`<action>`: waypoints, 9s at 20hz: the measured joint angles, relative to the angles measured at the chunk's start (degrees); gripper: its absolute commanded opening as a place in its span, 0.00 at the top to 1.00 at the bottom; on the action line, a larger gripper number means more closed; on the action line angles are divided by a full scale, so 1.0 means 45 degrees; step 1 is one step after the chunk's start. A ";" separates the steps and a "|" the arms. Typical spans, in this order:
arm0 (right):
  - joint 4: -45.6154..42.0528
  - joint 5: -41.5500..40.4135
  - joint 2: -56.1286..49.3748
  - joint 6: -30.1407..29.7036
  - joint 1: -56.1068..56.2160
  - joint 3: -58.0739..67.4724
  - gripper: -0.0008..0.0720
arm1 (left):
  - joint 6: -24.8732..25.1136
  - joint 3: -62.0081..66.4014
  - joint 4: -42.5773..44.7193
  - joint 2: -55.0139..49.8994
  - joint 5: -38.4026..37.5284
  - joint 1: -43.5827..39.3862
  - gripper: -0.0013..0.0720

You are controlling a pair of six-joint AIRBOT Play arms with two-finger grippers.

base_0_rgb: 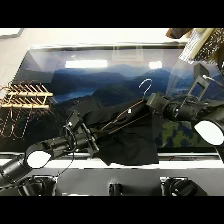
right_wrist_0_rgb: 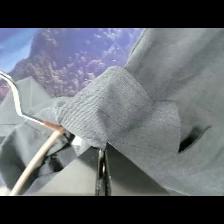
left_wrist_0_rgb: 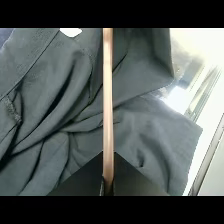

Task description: Fold the clothes and pants, and hang the long-sleeved shirts on hangers.

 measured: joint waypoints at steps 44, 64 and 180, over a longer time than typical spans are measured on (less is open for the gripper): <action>1.0210 0.4682 -0.4852 -2.7311 -0.9146 0.2846 0.31 | -0.0325 0.0000 -0.0272 -0.0136 0.0335 -0.0253 0.96; 0.9656 0.3385 -0.6703 -2.8594 -0.7524 0.2861 0.38 | -0.0335 0.0000 -0.0272 -0.0160 0.0316 -0.0253 0.96; 0.6436 -0.0612 -0.4396 -2.2746 -0.3512 0.1151 0.96 | -0.8422 0.7359 0.4473 -0.2705 -0.5537 0.3604 0.96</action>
